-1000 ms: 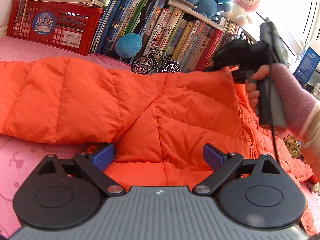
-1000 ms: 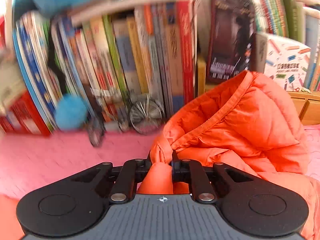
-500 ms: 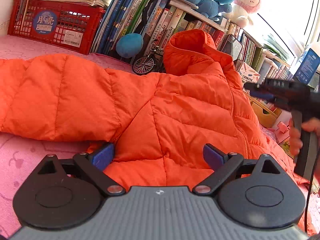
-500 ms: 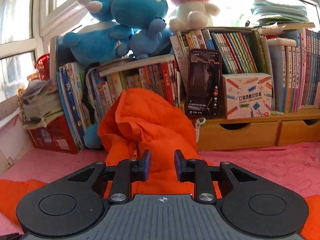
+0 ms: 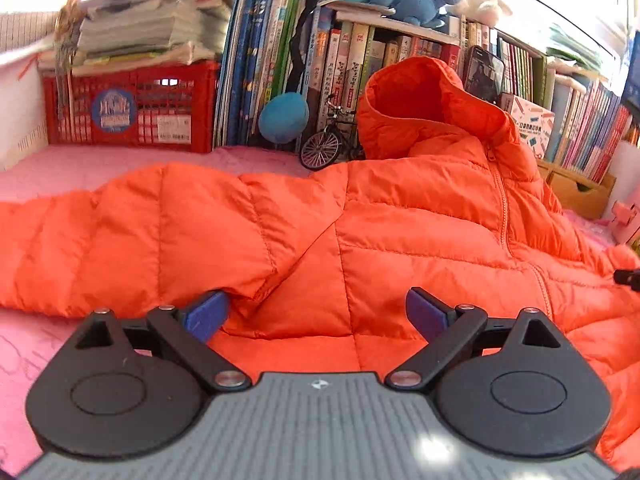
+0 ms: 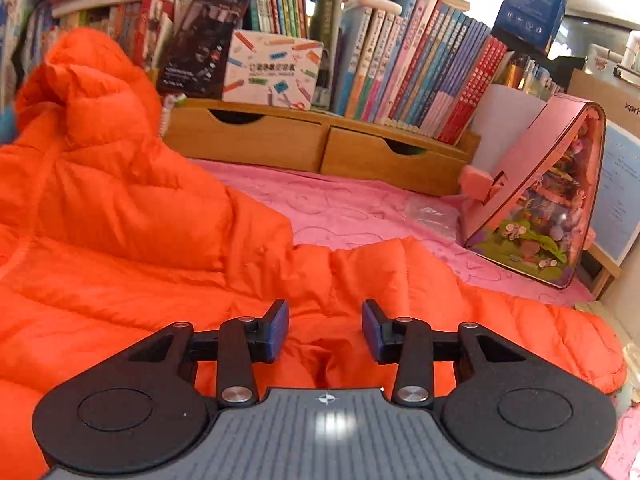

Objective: Fold clothes

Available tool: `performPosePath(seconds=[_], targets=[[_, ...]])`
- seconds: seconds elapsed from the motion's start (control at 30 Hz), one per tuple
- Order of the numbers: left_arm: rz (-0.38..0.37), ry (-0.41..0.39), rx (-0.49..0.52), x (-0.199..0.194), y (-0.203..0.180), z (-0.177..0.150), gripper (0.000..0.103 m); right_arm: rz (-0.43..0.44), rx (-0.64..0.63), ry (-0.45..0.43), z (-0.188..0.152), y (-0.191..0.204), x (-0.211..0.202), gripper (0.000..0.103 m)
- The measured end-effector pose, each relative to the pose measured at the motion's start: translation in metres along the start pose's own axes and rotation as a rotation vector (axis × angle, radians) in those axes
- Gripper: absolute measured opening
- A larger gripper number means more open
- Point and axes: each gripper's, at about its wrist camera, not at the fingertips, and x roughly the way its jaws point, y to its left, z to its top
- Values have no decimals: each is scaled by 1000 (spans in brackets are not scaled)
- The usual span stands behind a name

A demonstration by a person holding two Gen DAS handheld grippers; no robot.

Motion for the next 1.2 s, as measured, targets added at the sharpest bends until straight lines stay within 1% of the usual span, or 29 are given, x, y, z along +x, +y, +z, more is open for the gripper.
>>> performPosePath(seconds=[0.03,0.07,0.17,0.2,0.23,0.27,0.3,0.33,0.4,0.43,0.5,0.57,0.6,0.67,0.7,0.73,0.83,0.87,1.03,1.07,1.1,1.13,1.17,1.2], targets=[[6,-9,36,-5,-6,-1,97,65,8,-31,-4,2,-16,57],[5,-12,71,-11,-12,-3,97,130,-4,-59,-9,6,-32,64],[24,-4,177,-23,-23,-15,99,326,-96,-136,-29,28,-80,78],[44,10,206,-25,-23,-21,99,368,-124,-142,-37,35,-90,78],[72,28,229,-28,-22,-27,99,387,-150,-124,-46,40,-95,78],[100,46,252,-30,-20,-33,99,397,-171,-100,-54,44,-97,78],[123,53,262,-36,-17,-38,99,386,-197,-73,-64,45,-99,78],[145,48,256,-44,-10,-41,99,354,-212,-55,-72,42,-101,78],[189,40,244,-62,4,-48,99,279,-164,-44,-80,24,-105,78],[187,41,233,-73,13,-54,99,239,-131,-43,-84,11,-108,78],[137,48,197,-94,32,-65,99,159,-85,-54,-92,-15,-118,78],[73,64,161,-114,48,-75,99,146,-70,-70,-108,-40,-136,78],[19,84,142,-121,52,-78,99,158,-60,-70,-116,-50,-144,78],[-88,124,107,-133,58,-82,100,213,-27,-55,-129,-63,-159,78],[-132,138,96,-134,58,-82,100,237,-13,-51,-134,-68,-165,78],[-159,142,88,-132,56,-82,102,254,-4,-53,-137,-69,-169,78],[-210,153,58,-117,50,-79,103,317,47,-58,-138,-69,-168,78],[-212,168,41,-109,48,-78,103,331,65,-54,-138,-68,-165,78],[-221,154,22,-92,41,-74,102,381,119,-10,-135,-59,-140,79],[-220,140,12,-91,41,-75,101,385,142,-10,-135,-58,-136,78],[-214,122,-8,-91,41,-76,93,383,165,-12,-135,-59,-134,73],[-203,103,-31,-91,41,-77,78,381,180,-6,-133,-59,-133,66],[-186,89,-54,-92,41,-77,67,387,197,5,-131,-59,-131,52],[-172,85,-75,-92,41,-77,49,406,218,20,-129,-60,-130,42]])
